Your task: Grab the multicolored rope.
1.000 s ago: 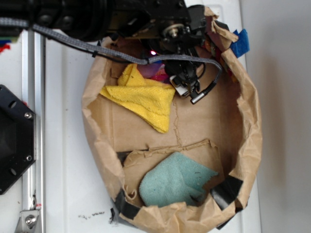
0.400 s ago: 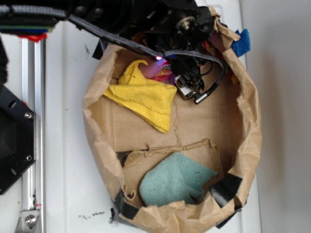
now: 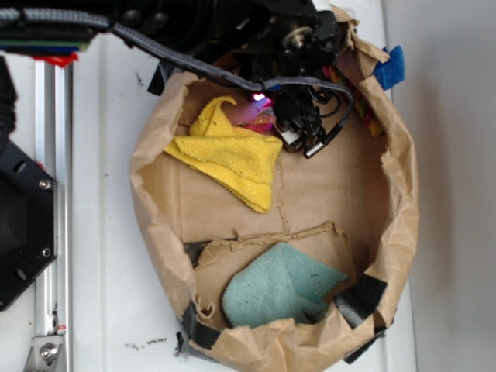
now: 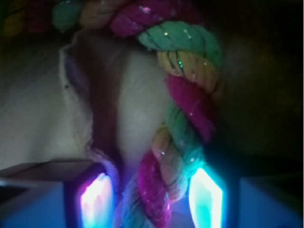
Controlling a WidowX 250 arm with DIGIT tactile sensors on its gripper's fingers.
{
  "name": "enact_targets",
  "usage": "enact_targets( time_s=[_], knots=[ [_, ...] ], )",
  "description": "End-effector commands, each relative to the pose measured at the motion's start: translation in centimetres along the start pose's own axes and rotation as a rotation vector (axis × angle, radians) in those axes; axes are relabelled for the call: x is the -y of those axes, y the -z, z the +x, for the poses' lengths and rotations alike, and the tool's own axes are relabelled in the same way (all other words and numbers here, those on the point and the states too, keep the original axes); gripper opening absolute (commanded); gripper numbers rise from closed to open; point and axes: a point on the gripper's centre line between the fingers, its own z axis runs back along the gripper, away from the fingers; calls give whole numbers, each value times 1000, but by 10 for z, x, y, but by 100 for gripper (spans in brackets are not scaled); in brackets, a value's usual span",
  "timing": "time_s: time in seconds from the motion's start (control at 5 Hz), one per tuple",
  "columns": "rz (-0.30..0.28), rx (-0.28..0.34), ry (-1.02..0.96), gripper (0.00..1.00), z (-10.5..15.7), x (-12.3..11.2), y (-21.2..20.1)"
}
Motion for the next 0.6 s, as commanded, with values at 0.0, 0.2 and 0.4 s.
enact_targets(
  time_s=[0.0,0.2,0.4],
  knots=[
    [3,28,6,0,5,-6,-12],
    [9,25,57,0,4,-1,-26],
    [1,71,190,0,-5,16,-62]
  ],
)
